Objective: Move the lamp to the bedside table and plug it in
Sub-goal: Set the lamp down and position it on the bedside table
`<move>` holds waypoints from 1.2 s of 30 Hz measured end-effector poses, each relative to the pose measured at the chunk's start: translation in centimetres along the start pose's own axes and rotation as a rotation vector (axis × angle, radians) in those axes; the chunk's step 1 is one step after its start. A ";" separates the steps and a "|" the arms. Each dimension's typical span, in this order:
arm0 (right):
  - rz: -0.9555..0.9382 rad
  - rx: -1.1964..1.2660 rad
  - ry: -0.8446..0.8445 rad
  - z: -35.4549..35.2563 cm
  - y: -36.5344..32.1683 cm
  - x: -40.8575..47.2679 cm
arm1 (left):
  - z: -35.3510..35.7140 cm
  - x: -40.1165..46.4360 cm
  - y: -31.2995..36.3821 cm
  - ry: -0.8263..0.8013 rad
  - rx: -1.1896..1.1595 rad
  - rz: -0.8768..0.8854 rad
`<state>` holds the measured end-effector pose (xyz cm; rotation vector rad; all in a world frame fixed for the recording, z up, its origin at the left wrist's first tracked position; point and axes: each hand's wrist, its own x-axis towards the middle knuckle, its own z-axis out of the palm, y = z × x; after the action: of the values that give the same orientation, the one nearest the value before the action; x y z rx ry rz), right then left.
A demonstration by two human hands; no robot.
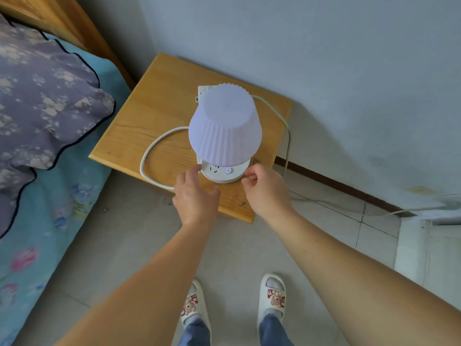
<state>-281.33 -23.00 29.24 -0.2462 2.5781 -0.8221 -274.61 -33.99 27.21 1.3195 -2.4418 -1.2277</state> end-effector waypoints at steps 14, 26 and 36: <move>-0.270 -0.031 0.077 2.4 6.0 5.9 | 8.4 1.7 -1.7 0.283 0.042 0.121; -0.490 0.002 0.274 4.0 4.4 12.2 | 7.5 5.8 -4.6 0.533 -0.069 0.259; -0.564 0.121 0.188 5.4 6.3 14.6 | 7.9 7.6 -4.9 0.661 -0.107 0.231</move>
<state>-292.21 -24.87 16.63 -0.9264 2.6452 -1.2401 -279.52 -36.28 16.52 1.1353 -1.9530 -0.7011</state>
